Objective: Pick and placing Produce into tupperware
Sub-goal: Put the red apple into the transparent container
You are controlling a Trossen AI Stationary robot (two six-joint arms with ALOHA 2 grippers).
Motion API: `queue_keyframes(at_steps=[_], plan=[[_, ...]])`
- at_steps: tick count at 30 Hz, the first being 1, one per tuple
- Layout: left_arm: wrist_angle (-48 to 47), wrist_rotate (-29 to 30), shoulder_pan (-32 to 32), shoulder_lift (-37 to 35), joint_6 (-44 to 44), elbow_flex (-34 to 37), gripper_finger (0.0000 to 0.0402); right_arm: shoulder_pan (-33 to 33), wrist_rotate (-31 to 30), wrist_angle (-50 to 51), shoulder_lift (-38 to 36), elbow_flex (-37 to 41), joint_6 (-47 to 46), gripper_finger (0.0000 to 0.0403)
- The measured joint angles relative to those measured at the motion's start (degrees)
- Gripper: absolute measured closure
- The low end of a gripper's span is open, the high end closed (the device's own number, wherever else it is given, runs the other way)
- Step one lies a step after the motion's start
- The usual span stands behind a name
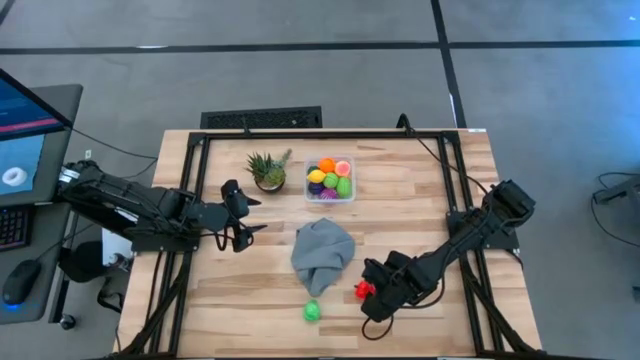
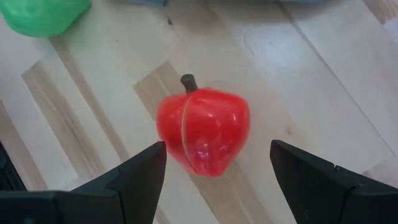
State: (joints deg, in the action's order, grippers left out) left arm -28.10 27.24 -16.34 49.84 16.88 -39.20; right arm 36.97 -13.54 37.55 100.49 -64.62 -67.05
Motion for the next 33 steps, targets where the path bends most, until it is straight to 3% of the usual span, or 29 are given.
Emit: queue_keyframes(at_steps=[9, 17, 27, 33], plan=[[0.1, 0.2, 0.0, 0.0, -0.9, 0.0, 0.009, 0.0, 0.4, -1.4, 0.0, -1.4, 4.2, 0.0091], [0.2, 1.1, 0.0, 0.0, -0.9, 0.0, 0.009, -2.1, 7.1, -0.8, -0.1, -5.7, 14.6, 0.0091], [0.2, 1.6, 0.0, 0.0, -0.4, 0.0, 0.009, -5.2, 7.9, 8.0, -0.1, -7.2, 15.0, 0.0091], [0.2, 1.6, 0.0, 0.0, 0.0, 0.0, 0.009, -7.1, 13.3, 8.7, -0.1, -7.2, 15.0, 0.0092]])
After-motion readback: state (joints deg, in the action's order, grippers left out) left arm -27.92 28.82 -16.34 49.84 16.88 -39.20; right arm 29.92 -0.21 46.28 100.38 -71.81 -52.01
